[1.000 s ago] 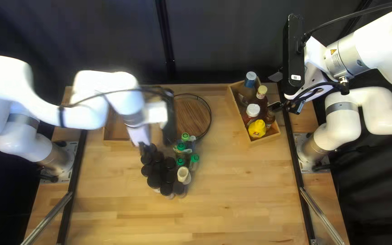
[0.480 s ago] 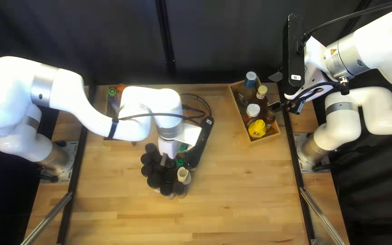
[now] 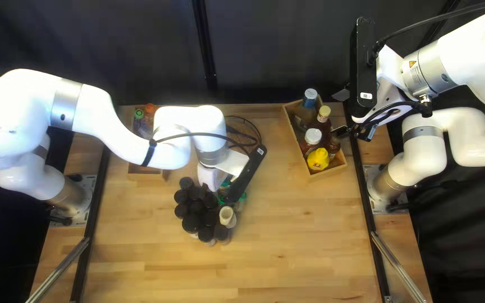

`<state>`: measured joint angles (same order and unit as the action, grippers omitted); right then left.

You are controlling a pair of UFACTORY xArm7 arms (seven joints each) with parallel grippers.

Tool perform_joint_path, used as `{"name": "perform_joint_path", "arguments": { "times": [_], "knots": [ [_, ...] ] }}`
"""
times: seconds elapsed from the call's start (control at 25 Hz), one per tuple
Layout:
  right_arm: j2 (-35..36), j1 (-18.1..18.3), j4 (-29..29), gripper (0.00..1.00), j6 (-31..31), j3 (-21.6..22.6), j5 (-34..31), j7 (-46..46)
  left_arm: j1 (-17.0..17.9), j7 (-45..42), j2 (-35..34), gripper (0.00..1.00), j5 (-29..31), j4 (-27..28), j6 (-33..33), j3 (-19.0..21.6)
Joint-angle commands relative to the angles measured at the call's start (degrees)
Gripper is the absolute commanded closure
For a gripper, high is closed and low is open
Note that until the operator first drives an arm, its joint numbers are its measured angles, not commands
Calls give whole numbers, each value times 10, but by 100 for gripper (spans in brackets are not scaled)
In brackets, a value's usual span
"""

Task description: Separate condiments, baby food and spices and place it in 3 different racks/containers

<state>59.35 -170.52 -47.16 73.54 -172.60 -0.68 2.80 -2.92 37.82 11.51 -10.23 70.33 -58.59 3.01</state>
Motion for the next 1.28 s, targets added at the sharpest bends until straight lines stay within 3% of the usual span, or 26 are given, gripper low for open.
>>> {"name": "perform_joint_path", "arguments": {
  "times": [0.04, 0.32, 0.36, 0.4, 0.44, 0.48, 0.88, 1.28],
  "knots": [
    [0, 0, 0, 0, 0, 0, 0, 0, -5, 28, 6, 0, 1, -3, 5, 0],
    [0, 0, 0, 0, 0, 0, 0, 0, -6, 39, 11, 0, 2, -9, 10, 0],
    [0, 0, 0, 0, 0, 0, 0, 0, -6, 39, 11, 7, 3, -9, 10, 0],
    [0, 0, 0, 0, 0, 0, 0, 0, -5, 38, 11, 33, 5, -9, 10, 0],
    [0, 0, 0, 0, 0, 0, 0, 0, -4, 36, 11, 33, 7, -9, 10, 0],
    [0, 0, 0, 0, 0, 0, 0, 0, -4, 34, 10, 96, 9, -10, 9, 0],
    [0, 0, 0, 0, 0, 0, 0, 0, -5, 19, -3, 100, 26, -10, 6, -8],
    [0, 0, 0, 0, 0, 0, 0, 0, -12, -40, -111, 100, 75, -26, -80, -20]
  ]
}}
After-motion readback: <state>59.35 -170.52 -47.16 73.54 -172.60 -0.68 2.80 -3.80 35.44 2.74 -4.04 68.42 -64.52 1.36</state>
